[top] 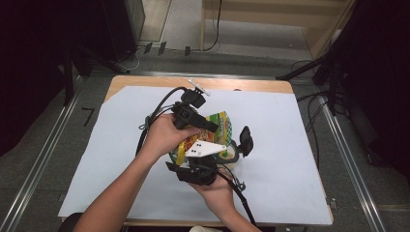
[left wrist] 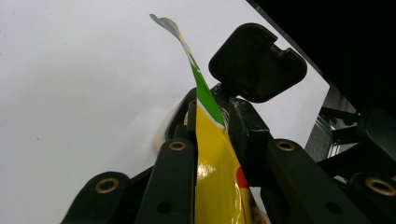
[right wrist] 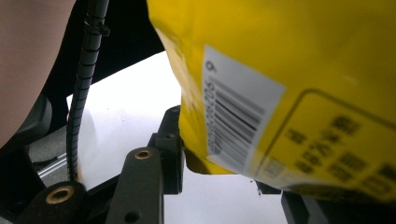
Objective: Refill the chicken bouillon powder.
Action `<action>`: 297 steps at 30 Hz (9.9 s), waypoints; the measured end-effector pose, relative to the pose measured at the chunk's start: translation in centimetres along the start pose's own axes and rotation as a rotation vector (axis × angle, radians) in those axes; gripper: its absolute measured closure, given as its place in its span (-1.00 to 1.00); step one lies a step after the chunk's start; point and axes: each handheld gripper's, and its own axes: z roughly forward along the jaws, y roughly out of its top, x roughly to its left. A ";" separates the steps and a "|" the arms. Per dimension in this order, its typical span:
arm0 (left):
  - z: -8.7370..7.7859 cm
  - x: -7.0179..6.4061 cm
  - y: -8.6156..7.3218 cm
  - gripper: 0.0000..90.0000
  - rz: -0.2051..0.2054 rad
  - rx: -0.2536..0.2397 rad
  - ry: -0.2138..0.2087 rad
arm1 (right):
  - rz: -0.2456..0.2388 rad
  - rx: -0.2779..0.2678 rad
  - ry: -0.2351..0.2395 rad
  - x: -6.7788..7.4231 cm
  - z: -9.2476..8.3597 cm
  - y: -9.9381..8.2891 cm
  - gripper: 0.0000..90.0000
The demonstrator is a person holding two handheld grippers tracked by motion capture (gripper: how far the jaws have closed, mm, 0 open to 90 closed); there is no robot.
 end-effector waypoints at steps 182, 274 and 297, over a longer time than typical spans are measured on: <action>0.1 -0.3 0.4 0.75 0.000 0.001 -0.014 | 0.014 -0.001 -0.002 -0.1 -0.4 0.0 0.40; 0.6 -0.1 0.8 0.75 -0.012 0.012 -0.032 | 0.042 0.002 -0.005 -0.3 -0.5 0.0 0.40; 0.6 0.0 0.9 0.75 -0.015 0.023 -0.034 | 0.044 0.002 -0.006 -0.4 -0.6 0.1 0.40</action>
